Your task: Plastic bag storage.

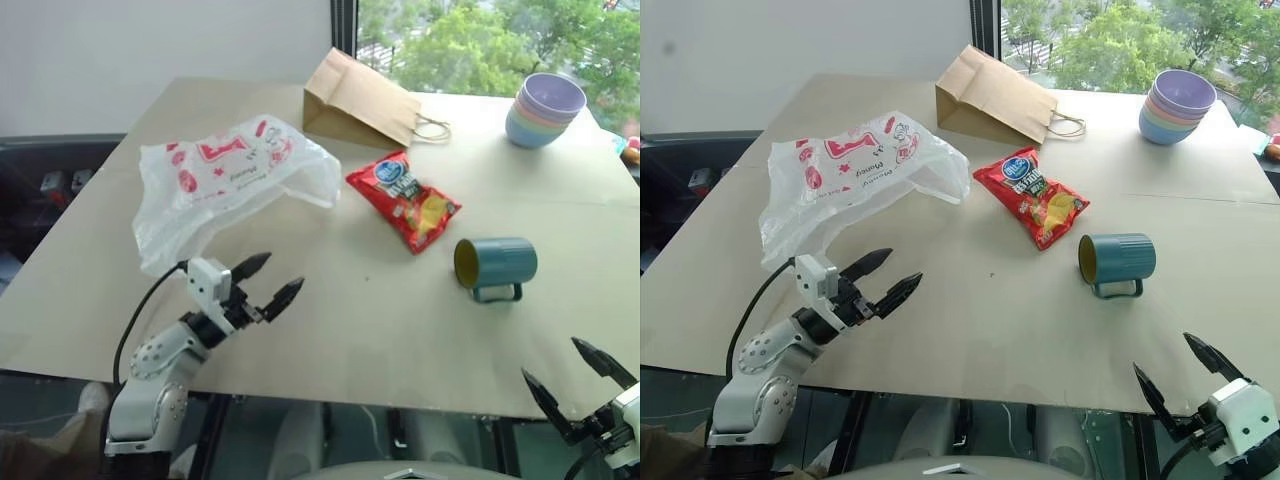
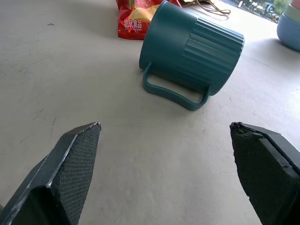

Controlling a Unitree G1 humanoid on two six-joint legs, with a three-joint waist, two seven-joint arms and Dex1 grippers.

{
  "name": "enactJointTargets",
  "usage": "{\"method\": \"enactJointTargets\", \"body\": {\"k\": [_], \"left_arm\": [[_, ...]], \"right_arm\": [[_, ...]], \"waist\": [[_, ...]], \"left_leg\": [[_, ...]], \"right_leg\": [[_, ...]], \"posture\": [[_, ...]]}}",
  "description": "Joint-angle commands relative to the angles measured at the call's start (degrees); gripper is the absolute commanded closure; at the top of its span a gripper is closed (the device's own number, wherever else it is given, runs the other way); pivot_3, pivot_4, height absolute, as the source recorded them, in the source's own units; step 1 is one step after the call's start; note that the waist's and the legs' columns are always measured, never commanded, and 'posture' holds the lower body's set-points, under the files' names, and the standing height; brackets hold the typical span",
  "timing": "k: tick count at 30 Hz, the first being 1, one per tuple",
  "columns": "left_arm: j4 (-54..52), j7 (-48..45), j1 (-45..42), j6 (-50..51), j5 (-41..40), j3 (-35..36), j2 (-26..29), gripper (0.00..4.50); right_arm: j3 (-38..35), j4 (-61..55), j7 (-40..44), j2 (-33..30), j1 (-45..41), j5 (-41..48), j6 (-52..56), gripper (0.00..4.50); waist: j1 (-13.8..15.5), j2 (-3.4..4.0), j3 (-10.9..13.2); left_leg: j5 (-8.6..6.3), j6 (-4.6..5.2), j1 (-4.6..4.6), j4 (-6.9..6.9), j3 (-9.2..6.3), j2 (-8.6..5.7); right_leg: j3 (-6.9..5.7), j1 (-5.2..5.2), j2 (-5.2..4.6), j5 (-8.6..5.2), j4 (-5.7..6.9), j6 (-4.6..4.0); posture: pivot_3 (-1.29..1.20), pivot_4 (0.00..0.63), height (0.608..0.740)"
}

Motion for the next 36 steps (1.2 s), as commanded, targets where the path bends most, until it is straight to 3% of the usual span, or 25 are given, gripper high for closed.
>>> {"method": "enactJointTargets", "body": {"k": [1, 7, 15, 20, 27, 30, 33, 36], "left_arm": [[-1.8, 1.5, -0.3, -0.3, -1.0, 2.1, -0.3, 0.01], [3.0, 10.6, -7.7, -5.2, 4.9, 5.1, -3.1, 0.01], [7.7, 29.3, -16.7, -3.6, 31.0, 1.6, 3.1, 0.01], [20.3, 30.2, -26.1, -1.8, 41.6, -5.8, 7.8, 0.01], [36.9, 30.6, -39.1, -5.3, 44.7, -11.5, 6.2, 0.01], [37.7, 28.7, -40.8, -6.5, 44.1, -12.6, 6.3, 0.88], [31.7, 25.9, -37.9, -5.7, 42.8, -12.8, 5.9, 2.25], [24.8, 23.7, -34.3, -4.2, 42.6, -13.4, 5.6, 2.25]], "right_arm": [[-0.5, -2.2, -0.6, 0.1, -0.7, 1.8, -1.6, 0.00], [6.6, -10.2, 1.1, -4.2, -7.9, 4.3, 3.7, 0.00], [12.4, -15.9, 2.0, -9.6, -16.0, 6.9, 10.1, 0.00], [14.7, -15.0, 1.7, -9.2, -16.9, 4.7, 9.2, 0.00], [15.8, -14.7, 0.2, -7.7, -15.8, 2.1, 7.7, 0.00], [15.9, -14.8, -0.7, -6.8, -15.0, 1.2, 7.2, 0.00], [15.7, -14.6, -1.0, -6.4, -14.2, 0.5, 6.5, 0.00], [15.8, -14.0, -1.4, -5.8, -13.6, -0.3, 5.7, 0.00]], "waist": [[0.0, 0.00, 0.0], [0.0, 0.00, 0.0], [0.8, -0.08, 0.0], [1.8, -0.16, -0.1], [1.5, -0.29, -0.1], [1.3, -0.32, -0.1], [1.3, -0.32, -0.1], [1.4, -0.32, -0.1]], "left_leg": [[0.00, 0.00, 0.00, 0.00, 0.00, 0.00], [0.08, 0.13, 0.03, 0.07, -0.01, 0.00], [0.16, 0.27, 0.00, 0.07, 0.18, -0.08], [0.16, 0.26, 0.00, 0.08, 0.27, -0.10], [0.16, 0.27, -0.04, 0.13, 0.29, -0.14], [0.16, 0.27, -0.04, 0.12, 0.33, -0.12], [0.16, 0.26, 0.00, 0.11, 0.37, -0.09], [0.16, 0.26, 0.01, 0.11, 0.42, 0.00]], "right_leg": [[0.00, 0.00, 0.00, 0.00, 0.00, 0.00], [-0.04, 0.05, 0.28, 0.00, 0.03, 0.01], [0.00, 0.08, 0.50, 0.02, 0.02, 0.00], [-0.03, 0.11, 0.51, 0.02, 0.02, 0.00], [-0.04, 0.13, 0.52, 0.03, 0.01, 0.02], [-0.03, 0.12, 0.56, 0.04, 0.02, 0.03], [0.01, 0.12, 0.58, 0.04, 0.05, 0.01], [0.08, 0.11, 0.54, 0.05, 0.05, -0.01]], "posture": [[0.00, 0.150, 0.740], [0.00, 0.150, 0.740], [0.00, 0.150, 0.740], [0.00, 0.150, 0.740], [0.00, 0.150, 0.740], [0.00, 0.150, 0.740], [0.00, 0.150, 0.740], [0.00, 0.150, 0.740]]}}
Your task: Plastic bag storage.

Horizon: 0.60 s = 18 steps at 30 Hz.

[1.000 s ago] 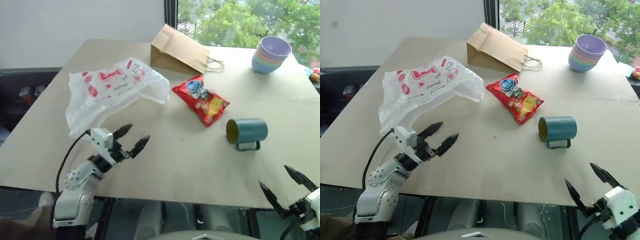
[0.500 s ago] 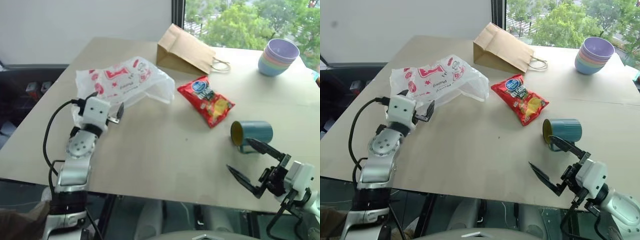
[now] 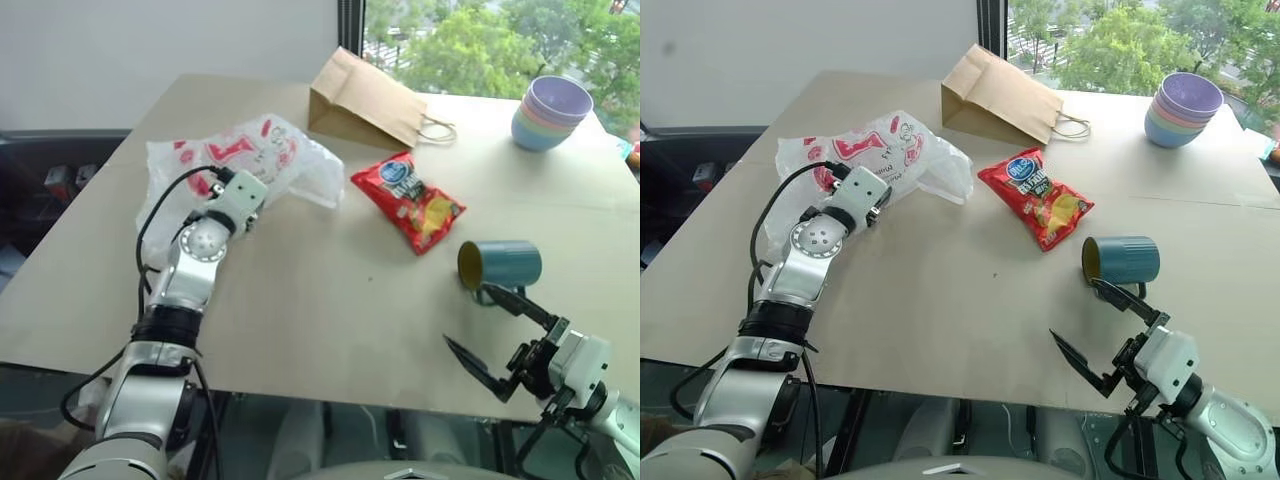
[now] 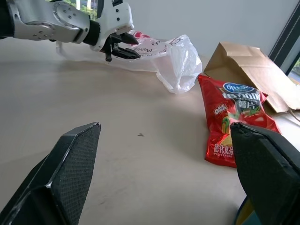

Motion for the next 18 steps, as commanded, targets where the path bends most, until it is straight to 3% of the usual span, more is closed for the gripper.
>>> {"method": "enactJointTargets", "body": {"k": [1, 6, 9, 13, 17, 18], "left_arm": [[-7.0, -0.2, 1.7, 0.4, 1.1, -1.1, -0.6, 2.25], [-7.8, 4.5, 1.5, 3.1, 4.6, -0.9, -2.2, 2.25], [-6.9, 8.0, 1.4, 4.2, 6.9, -0.1, -1.6, 1.63], [-2.5, 8.0, -0.6, 4.3, 7.7, -1.6, -1.4, 0.14], [5.0, 9.6, -4.4, 3.3, 8.3, -2.2, -2.1, 0.14], [6.0, 9.5, -5.3, 3.0, 7.6, -1.7, -2.2, 0.36]], "right_arm": [[0.2, 0.1, -0.7, 0.7, 0.7, -1.3, -2.4, 0.00], [1.7, 1.8, -0.9, 1.2, 1.1, -3.1, -4.2, 0.00], [1.8, 2.6, -1.1, 1.1, 0.8, -3.2, -4.8, 0.00], [2.1, 3.6, -1.3, 1.2, 0.7, -3.8, -5.5, 0.00], [2.2, 4.7, -3.9, 2.2, -0.3, -7.0, -5.7, 0.00], [2.1, 4.5, -4.7, 2.4, -0.6, -7.5, -5.0, 0.00]], "waist": [[0.1, -0.01, 0.0], [0.2, -0.06, 0.0], [0.0, -0.06, 0.0], [0.2, -0.07, 0.0], [0.2, -0.11, -0.1], [0.2, -0.11, -0.1]], "left_leg": [[0.00, 0.00, 0.00, 0.00, 0.00, 0.01], [0.00, 0.01, 0.01, 0.06, -0.06, -0.03], [0.00, 0.01, 0.01, 0.06, -0.03, -0.05], [0.00, 0.01, 0.01, 0.05, -0.03, -0.05], [0.01, 0.01, 0.01, 0.07, -0.05, -0.11], [0.01, 0.01, 0.01, 0.07, -0.04, -0.11]], "right_leg": [[0.00, 0.00, -0.01, 0.04, 0.00, -0.07], [-0.04, 0.02, 0.00, -0.01, 0.04, 0.02], [-0.02, 0.01, 0.02, -0.01, 0.04, 0.02], [-0.03, 0.01, 0.03, -0.01, 0.04, 0.02], [-0.07, 0.02, 0.03, -0.01, 0.04, 0.02], [-0.06, 0.02, 0.03, -0.01, 0.04, 0.02]], "posture": [[0.00, 0.150, 0.740], [0.00, 0.150, 0.740], [0.00, 0.150, 0.740], [0.00, 0.150, 0.740], [0.00, 0.150, 0.740], [0.00, 0.150, 0.740]]}}
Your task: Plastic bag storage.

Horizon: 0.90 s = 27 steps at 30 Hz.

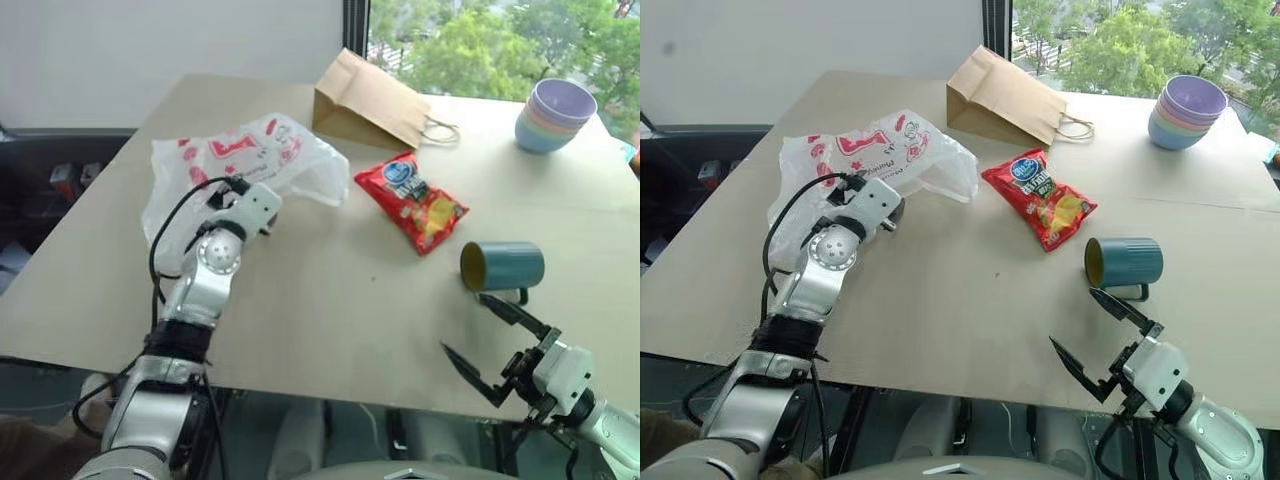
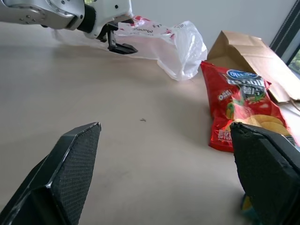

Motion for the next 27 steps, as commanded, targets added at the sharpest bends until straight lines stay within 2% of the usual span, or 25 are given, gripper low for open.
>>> {"method": "enactJointTargets", "body": {"k": [1, 3, 6, 8, 10, 11, 16, 22, 27], "left_arm": [[2.6, 1.2, -3.3, -1.7, -1.0, 1.2, -0.2, 0.67], [3.0, 1.2, -4.4, -2.4, -1.9, 2.1, 0.2, 1.32], [2.3, 0.1, -5.7, -2.4, -3.5, 3.4, 0.9, 2.68], [1.2, -2.0, -7.4, 0.4, -6.9, 5.6, 0.7, 3.45], [-1.1, -3.8, -9.0, 1.4, -9.4, 7.0, 0.6, 4.33], [-2.8, -4.6, -9.7, 1.9, -10.5, 7.5, 0.4, 4.46], [-11.3, -9.7, -12.4, 9.6, -15.0, 8.1, -0.4, 4.46], [-18.1, -12.7, -14.1, 17.4, -17.4, 7.5, -0.6, 4.46], [-20.7, -12.8, -15.0, 20.8, -17.5, 6.9, -0.9, 4.46]], "right_arm": [[-0.2, -1.0, -3.1, 0.5, -0.9, -1.8, 0.3, 0.00], [-0.4, -1.8, -4.4, 0.7, -1.3, -1.8, 1.9, 0.00], [-1.6, -2.6, -8.3, 1.2, -2.6, -5.1, 4.3, 0.00], [-1.9, -3.5, -11.4, 0.5, -3.7, -11.0, 8.3, 0.00], [-2.1, -4.5, -14.1, -0.4, -5.1, -15.4, 17.0, 0.00], [-2.0, -4.9, -14.2, -0.7, -5.9, -14.8, 20.8, 0.00], [-2.2, -4.4, -14.9, -1.7, -9.1, -13.8, 35.2, 0.00], [-2.4, -4.7, -15.4, -5.2, -13.4, -15.9, 44.7, 0.00], [-0.1, -6.5, -10.1, -15.3, -18.7, -17.6, 53.5, 0.00]], "waist": [[-0.1, 0.00, 0.0], [-0.1, 0.00, 0.0], [-0.1, 0.00, 0.0], [-0.1, -0.01, 0.0], [-0.1, -0.02, 0.0], [-0.1, -0.03, 0.0], [0.0, -0.03, 0.0], [-0.4, -0.02, 0.0], [-0.2, -0.03, 0.0]], "left_leg": [[0.00, 0.00, -0.02, 0.00, 0.00, 0.00], [0.00, 0.00, -0.02, -0.01, 0.02, 0.01], [0.00, 0.00, -0.02, -0.01, 0.01, 0.01], [0.00, 0.00, -0.02, -0.01, 0.02, 0.01], [0.00, 0.00, -0.02, 0.00, 0.03, 0.01], [0.00, -0.01, -0.02, 0.01, 0.04, 0.01], [0.00, -0.01, -0.06, 0.02, 0.00, -0.03], [0.01, 0.00, 0.00, 0.02, 0.04, -0.03], [0.01, 0.00, -0.01, 0.05, 0.02, -0.04]], "right_leg": [[0.00, -0.01, 0.00, 0.00, 0.00, 0.00], [0.02, -0.01, 0.00, 0.01, 0.00, 0.00], [0.02, -0.02, 0.00, 0.03, 0.00, -0.03], [0.02, -0.01, 0.00, 0.03, 0.01, -0.03], [0.02, -0.02, 0.00, 0.03, 0.02, -0.03], [0.02, -0.02, -0.01, 0.03, 0.03, -0.03], [0.01, -0.02, -0.01, 0.14, 0.04, -0.21], [0.09, -0.01, 0.05, 0.12, 0.04, -0.16], [0.10, -0.01, 0.07, 0.20, 0.07, 0.12]], "posture": [[0.00, 0.150, 0.740], [0.00, 0.150, 0.740], [0.00, 0.150, 0.740], [0.00, 0.150, 0.740], [0.00, 0.150, 0.740], [0.00, 0.150, 0.740], [0.00, 0.150, 0.740], [0.00, 0.150, 0.740], [0.00, 0.150, 0.740]]}}
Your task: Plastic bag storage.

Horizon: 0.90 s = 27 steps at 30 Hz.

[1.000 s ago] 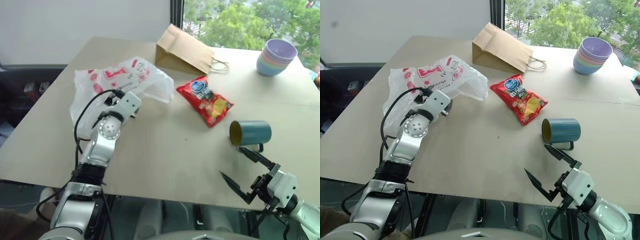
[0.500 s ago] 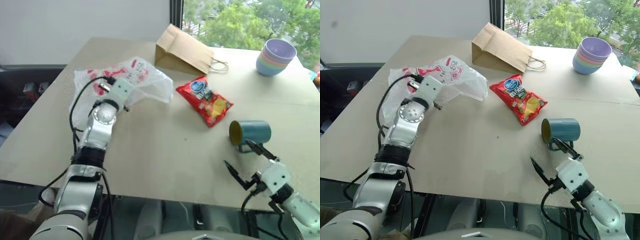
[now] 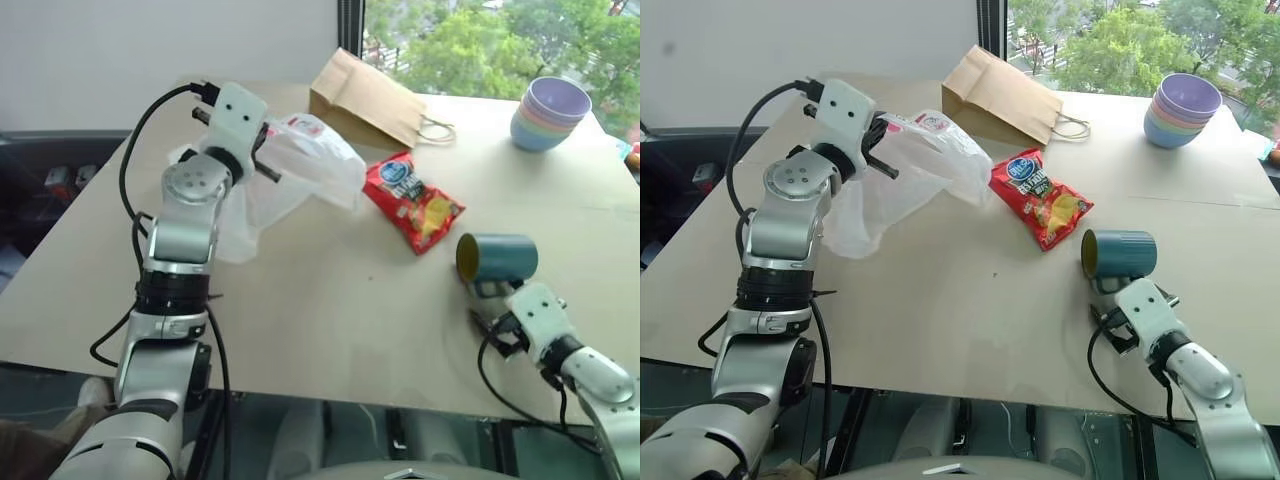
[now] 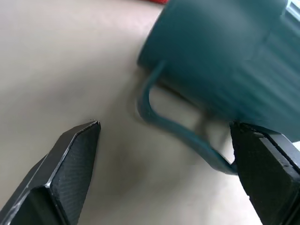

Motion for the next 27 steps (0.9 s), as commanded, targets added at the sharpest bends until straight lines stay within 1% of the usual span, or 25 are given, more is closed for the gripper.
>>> {"method": "enactJointTargets", "body": {"k": [1, 6, 8, 9, 11, 13, 14, 15, 16, 19, 20, 23, 27], "left_arm": [[-3.6, -0.2, -2.0, 1.5, -0.5, -0.1, 0.1, 4.46], [-4.6, -0.6, -2.6, 3.4, -0.7, -0.2, 0.0, 4.46], [-5.2, -0.7, -2.8, 4.1, -0.7, -0.3, -0.2, 4.46], [-5.5, -0.7, -2.8, 4.4, -0.7, -0.3, -0.2, 4.46], [-6.1, -0.7, -2.7, 5.0, -0.8, -0.2, -0.3, 4.50], [-6.7, -0.8, -2.6, 5.6, -1.0, -0.1, -0.2, 4.50], [-7.0, -0.9, -2.6, 5.8, -1.2, 0.0, -0.2, 4.50], [-7.2, -0.9, -2.6, 6.0, -1.4, 0.1, -0.1, 4.50], [-7.3, -0.9, -2.7, 6.2, -1.6, 0.2, -0.1, 4.50], [-7.4, -1.0, -3.0, 6.7, -2.3, 0.4, -0.2, 4.50], [-7.4, -1.0, -3.1, 6.8, -2.5, 0.5, -0.2, 4.50], [-7.2, -1.1, -3.8, 7.3, -3.3, 0.6, -0.3, 4.50], [-6.6, -3.2, -6.8, 12.5, -8.2, 2.3, -2.1, 4.50]], "right_arm": [[1.0, -2.6, 4.9, -7.2, -2.7, -1.3, 5.5, 0.00], [6.2, -1.8, 12.7, -21.7, -7.5, -4.3, 8.2, 0.00], [8.0, -0.1, 15.2, -25.2, -9.5, -4.8, 7.3, 0.00], [8.6, 1.0, 15.6, -25.9, -10.6, -5.0, 6.8, 0.00], [10.2, 3.5, 15.3, -26.5, -13.1, -6.4, 5.1, 0.55], [11.5, 5.2, 16.0, -27.0, -14.7, -7.3, 3.2, 1.29], [11.9, 5.6, 16.4, -27.1, -15.4, -7.4, 2.7, 1.86], [12.1, 5.8, 16.9, -27.1, -16.0, -7.2, 2.5, 2.21], [12.1, 5.8, 17.3, -26.8, -16.5, -6.9, 2.5, 2.79], [11.7, 5.3, 18.4, -26.7, -17.5, -6.4, 2.3, 4.17], [11.4, 5.0, 18.8, -26.7, -17.7, -6.1, 2.4, 4.46], [9.3, 2.6, 21.0, -26.1, -18.6, -2.9, 3.1, 4.46], [7.7, -4.7, 24.6, -24.0, -24.1, 5.0, 11.6, 4.46]], "waist": [[0.0, 0.00, 0.0], [0.1, -0.02, 0.0], [0.1, -0.03, 0.0], [0.0, -0.05, 0.0], [0.0, -0.12, 0.1], [0.1, -0.13, 0.1], [0.1, -0.15, 0.1], [0.0, -0.16, 0.1], [0.0, -0.15, 0.1], [0.0, -0.16, 0.1], [0.0, -0.17, 0.1], [0.0, -0.18, 0.1], [0.0, -0.22, 0.1]], "left_leg": [[0.00, 0.00, -0.01, 0.00, -0.01, -0.01], [0.00, 0.00, -0.02, 0.01, -0.06, -0.03], [0.00, 0.00, -0.04, 0.00, -0.09, -0.04], [0.00, 0.00, -0.04, 0.00, -0.09, -0.04], [0.00, 0.00, -0.05, 0.01, -0.08, -0.04], [0.00, 0.00, -0.05, 0.02, -0.07, -0.05], [0.00, 0.00, -0.05, 0.01, -0.07, -0.05], [0.00, 0.00, -0.05, 0.01, -0.08, -0.05], [0.00, 0.00, -0.05, 0.01, -0.09, -0.04], [0.00, 0.00, -0.06, 0.01, -0.08, -0.04], [0.00, 0.00, -0.06, 0.01, -0.08, -0.04], [0.00, 0.00, -0.05, 0.01, -0.09, -0.04], [0.00, 0.00, -0.07, 0.03, -0.11, -0.03]], "right_leg": [[0.00, 0.00, 0.00, 0.00, 0.00, 0.00], [-0.01, 0.00, 0.00, 0.00, -0.01, 0.01], [-0.02, 0.00, 0.01, 0.00, -0.01, 0.01], [-0.02, 0.00, 0.01, 0.00, -0.02, 0.01], [-0.01, 0.01, 0.00, -0.01, -0.03, 0.03], [0.00, 0.01, 0.00, -0.01, -0.03, 0.04], [0.00, 0.01, 0.00, -0.01, -0.04, 0.05], [-0.01, 0.00, 0.00, -0.01, -0.03, 0.05], [-0.02, 0.00, 0.00, -0.01, -0.03, 0.04], [-0.01, 0.00, 0.00, 0.01, -0.03, 0.02], [-0.01, 0.00, 0.00, 0.01, -0.03, 0.02], [-0.01, 0.00, 0.00, 0.01, -0.03, 0.02], [-0.02, 0.00, 0.02, 0.01, -0.03, 0.03]], "posture": [[0.00, 0.150, 0.740], [0.00, 0.150, 0.740], [0.00, 0.150, 0.740], [0.00, 0.150, 0.740], [0.00, 0.150, 0.740], [0.00, 0.150, 0.740], [0.00, 0.150, 0.740], [0.00, 0.150, 0.740], [0.00, 0.150, 0.740], [0.00, 0.150, 0.740], [0.00, 0.150, 0.740], [0.00, 0.150, 0.740], [0.00, 0.150, 0.740]]}}
